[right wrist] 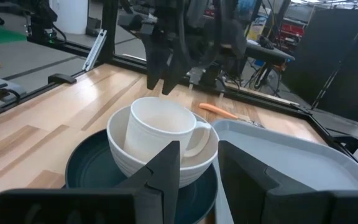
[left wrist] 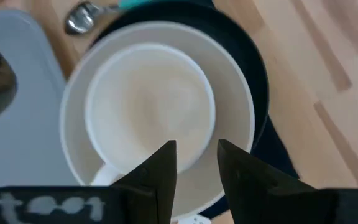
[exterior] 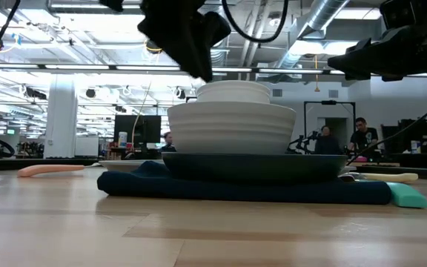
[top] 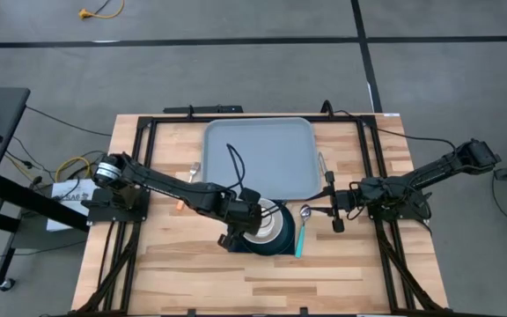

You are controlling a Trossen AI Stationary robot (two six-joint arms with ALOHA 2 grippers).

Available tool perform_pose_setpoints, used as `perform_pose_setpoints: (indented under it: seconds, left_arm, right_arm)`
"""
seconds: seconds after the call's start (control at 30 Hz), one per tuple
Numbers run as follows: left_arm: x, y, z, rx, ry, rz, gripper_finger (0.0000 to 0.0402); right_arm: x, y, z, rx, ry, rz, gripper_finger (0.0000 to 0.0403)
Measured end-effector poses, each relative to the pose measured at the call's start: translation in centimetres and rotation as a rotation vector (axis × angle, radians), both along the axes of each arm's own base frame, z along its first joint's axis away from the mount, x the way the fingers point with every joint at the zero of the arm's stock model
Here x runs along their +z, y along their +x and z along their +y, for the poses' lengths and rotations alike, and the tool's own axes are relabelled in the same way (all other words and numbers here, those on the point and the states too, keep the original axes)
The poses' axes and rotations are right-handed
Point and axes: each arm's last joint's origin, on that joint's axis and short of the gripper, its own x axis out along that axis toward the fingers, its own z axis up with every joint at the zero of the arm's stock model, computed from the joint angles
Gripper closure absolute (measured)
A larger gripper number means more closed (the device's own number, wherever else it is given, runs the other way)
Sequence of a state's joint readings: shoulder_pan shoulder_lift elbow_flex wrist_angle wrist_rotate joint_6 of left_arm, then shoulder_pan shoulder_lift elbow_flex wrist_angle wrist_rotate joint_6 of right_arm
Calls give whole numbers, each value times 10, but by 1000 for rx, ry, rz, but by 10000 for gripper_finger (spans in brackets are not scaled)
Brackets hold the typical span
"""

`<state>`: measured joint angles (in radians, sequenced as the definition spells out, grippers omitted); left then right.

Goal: Set up tray
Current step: Put the white mug on the gray tray

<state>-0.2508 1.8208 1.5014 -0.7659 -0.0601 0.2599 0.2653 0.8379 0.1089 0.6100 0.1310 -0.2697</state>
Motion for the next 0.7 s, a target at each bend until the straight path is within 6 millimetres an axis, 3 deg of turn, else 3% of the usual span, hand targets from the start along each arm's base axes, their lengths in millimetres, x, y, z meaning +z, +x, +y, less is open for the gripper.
perform_pose_setpoints:
  seconds: [0.7]
  left_arm:
    - [-11,6,-2,-76,46,9,295]
  right_arm:
    - [0,0,0,0,0,-4,301]
